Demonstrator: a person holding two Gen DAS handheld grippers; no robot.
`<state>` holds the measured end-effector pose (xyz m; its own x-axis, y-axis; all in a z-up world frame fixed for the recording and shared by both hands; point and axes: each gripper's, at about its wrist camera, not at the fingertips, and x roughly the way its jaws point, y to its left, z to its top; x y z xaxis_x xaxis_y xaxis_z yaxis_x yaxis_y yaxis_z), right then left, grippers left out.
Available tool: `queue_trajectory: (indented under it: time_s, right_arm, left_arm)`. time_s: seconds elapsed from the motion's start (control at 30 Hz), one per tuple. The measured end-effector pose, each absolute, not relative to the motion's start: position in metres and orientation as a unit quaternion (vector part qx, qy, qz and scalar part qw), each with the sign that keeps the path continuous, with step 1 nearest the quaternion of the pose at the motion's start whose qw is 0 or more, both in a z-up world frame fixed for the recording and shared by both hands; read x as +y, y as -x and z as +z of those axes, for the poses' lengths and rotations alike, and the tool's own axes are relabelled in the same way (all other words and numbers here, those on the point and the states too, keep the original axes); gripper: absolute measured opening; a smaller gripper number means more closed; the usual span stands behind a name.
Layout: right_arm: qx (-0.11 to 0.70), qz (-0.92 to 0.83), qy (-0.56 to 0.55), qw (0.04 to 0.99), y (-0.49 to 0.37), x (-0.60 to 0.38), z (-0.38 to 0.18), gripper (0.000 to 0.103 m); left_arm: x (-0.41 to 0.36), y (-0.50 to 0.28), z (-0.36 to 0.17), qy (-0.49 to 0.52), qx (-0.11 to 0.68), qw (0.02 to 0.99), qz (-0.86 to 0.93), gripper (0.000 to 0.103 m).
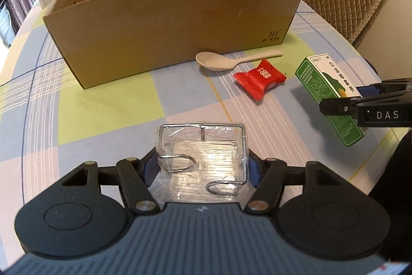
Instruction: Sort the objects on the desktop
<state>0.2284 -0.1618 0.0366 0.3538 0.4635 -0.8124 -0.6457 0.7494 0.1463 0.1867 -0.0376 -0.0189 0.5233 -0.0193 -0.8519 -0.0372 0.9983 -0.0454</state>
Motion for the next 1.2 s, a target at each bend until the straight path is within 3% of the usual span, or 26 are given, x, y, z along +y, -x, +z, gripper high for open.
queue_trajectory:
  time_s: [1.2]
  right_arm:
    - [0.411,0.366,0.080,0.831,-0.189,-0.189,0.096,0.053]
  left_arm:
    - [-0.060,-0.138,0.038,0.026,0.443,0.896,0.017,0.061]
